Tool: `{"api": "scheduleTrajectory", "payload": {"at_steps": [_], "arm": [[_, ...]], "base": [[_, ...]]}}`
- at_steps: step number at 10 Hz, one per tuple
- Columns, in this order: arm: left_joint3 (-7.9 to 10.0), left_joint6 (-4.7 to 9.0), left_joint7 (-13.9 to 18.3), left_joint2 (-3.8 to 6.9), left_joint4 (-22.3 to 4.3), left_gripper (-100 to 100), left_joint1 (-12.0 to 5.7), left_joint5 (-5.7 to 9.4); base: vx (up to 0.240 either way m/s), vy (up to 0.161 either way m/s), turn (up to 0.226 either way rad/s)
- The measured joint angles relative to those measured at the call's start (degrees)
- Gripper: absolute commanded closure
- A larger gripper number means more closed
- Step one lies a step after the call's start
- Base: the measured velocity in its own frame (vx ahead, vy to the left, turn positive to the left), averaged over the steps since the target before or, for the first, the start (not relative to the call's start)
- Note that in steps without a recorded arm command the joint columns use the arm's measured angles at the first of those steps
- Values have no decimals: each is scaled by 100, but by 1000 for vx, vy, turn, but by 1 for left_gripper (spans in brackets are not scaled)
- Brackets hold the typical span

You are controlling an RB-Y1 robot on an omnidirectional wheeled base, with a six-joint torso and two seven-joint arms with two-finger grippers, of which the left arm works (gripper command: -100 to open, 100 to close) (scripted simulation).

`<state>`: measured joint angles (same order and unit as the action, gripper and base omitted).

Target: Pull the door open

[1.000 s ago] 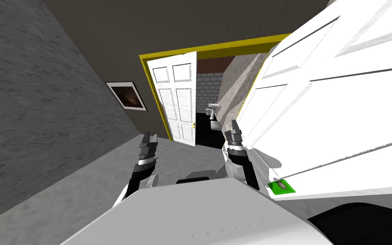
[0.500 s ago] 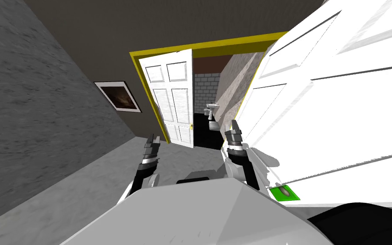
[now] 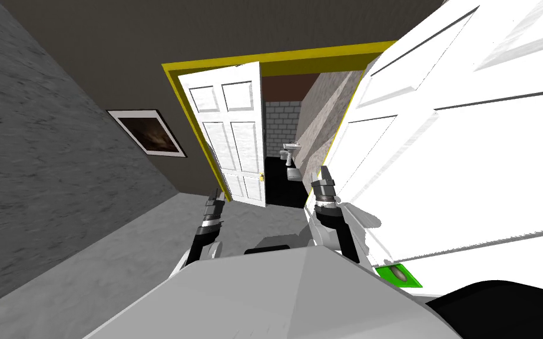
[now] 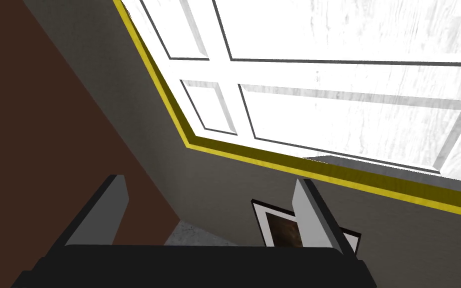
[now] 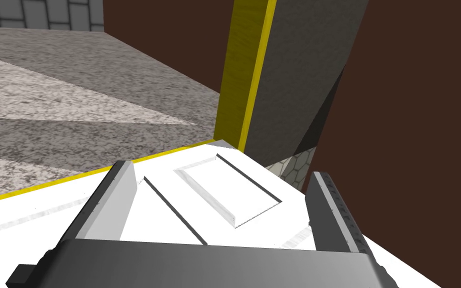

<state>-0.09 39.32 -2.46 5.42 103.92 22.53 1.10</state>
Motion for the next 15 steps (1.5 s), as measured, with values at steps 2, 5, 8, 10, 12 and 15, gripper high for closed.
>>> {"api": "scheduleTrajectory", "payload": {"at_steps": [2, 5, 8, 10, 12, 15], "arm": [[-7, 36, 64, 52, -300, -100, -86, 21], [-27, 124, 175, 124, -778, -100, -189, 50], [-17, 151, 293, 220, -1256, -100, -357, 95], [-42, 192, 354, 246, -1545, -100, -412, 106], [-34, 245, 445, 320, -1891, -100, -512, 139], [-49, 309, 533, 362, -2397, -100, -671, 165]], "base": [[113, -40, -78], [102, -37, -80], [112, -34, -84], [118, -35, -78], [104, -39, -78], [106, -25, -79]]}}
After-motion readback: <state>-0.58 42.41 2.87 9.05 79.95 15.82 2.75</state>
